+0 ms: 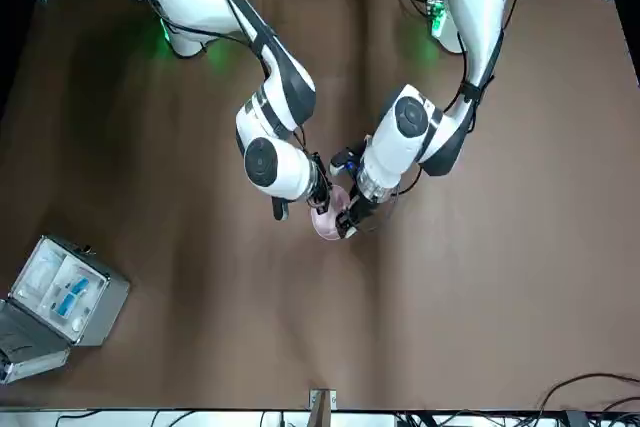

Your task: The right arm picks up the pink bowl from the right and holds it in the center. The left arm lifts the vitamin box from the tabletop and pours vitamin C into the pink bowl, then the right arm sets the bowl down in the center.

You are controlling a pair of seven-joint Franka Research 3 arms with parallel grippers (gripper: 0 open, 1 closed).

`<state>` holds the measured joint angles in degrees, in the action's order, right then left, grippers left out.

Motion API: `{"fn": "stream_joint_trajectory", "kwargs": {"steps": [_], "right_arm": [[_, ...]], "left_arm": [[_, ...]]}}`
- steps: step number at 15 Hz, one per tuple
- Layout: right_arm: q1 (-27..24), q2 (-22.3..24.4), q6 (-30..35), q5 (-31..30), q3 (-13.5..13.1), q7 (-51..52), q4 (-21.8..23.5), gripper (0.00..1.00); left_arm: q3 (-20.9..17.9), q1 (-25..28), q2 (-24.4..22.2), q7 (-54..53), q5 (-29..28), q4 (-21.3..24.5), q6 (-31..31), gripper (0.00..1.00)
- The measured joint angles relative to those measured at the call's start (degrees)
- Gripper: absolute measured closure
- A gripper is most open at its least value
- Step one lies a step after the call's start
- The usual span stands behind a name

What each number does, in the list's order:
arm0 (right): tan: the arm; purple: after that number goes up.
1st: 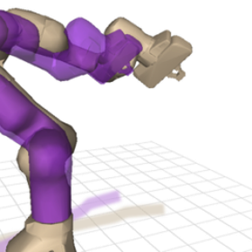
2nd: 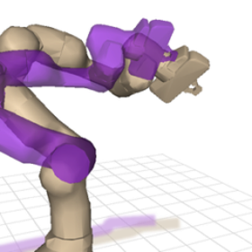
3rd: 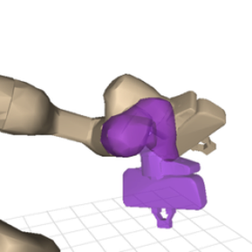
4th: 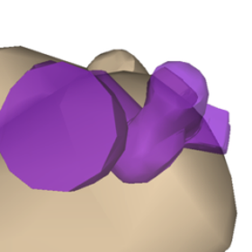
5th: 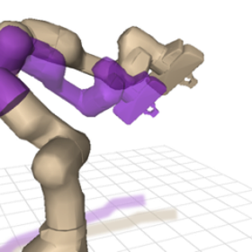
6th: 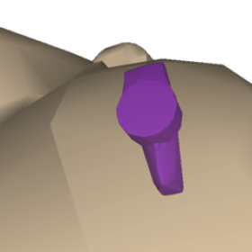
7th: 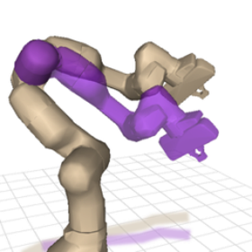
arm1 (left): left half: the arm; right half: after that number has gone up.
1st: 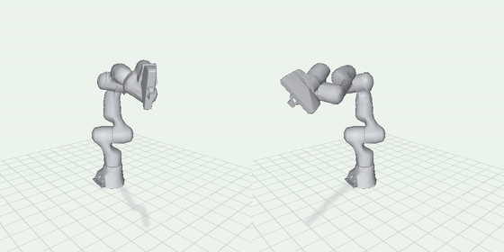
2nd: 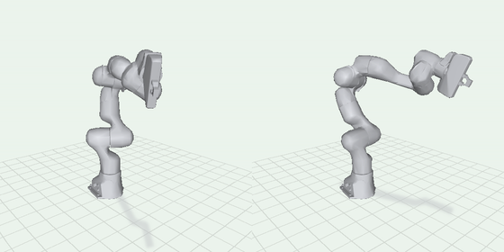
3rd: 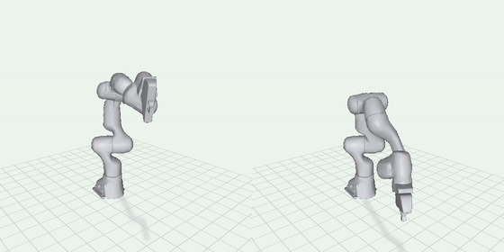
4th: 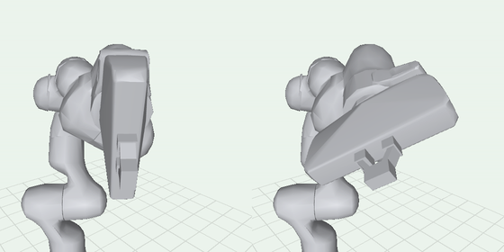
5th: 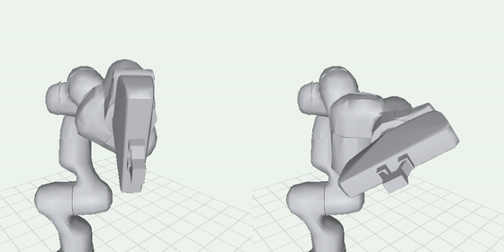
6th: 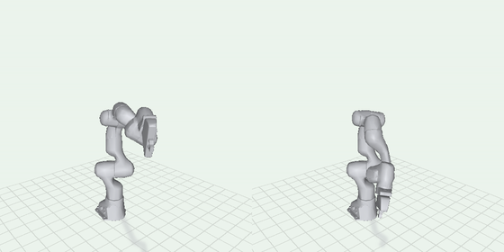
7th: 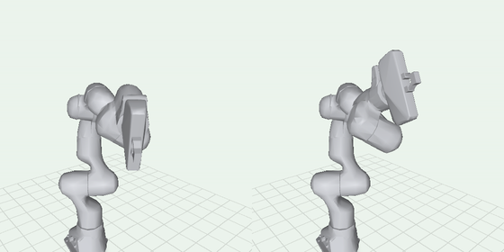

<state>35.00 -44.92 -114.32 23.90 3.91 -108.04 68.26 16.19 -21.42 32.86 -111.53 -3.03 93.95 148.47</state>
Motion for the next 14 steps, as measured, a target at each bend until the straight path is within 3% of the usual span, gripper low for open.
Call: {"fn": "stream_joint_trajectory", "kwargs": {"steps": [7,14], "right_arm": [[0.0,0.0,0.0,0.0,0.0,0.0,0.0,0.98],[0.1,0.0,0.0,0.0,0.0,0.0,0.0,0.98]], "left_arm": [[0.0,-0.1,-1.1,0.0,-5.8,1.5,0.4,0.65],[0.3,-1.8,-1.4,0.0,-6.3,1.7,1.0,0.65]]}}
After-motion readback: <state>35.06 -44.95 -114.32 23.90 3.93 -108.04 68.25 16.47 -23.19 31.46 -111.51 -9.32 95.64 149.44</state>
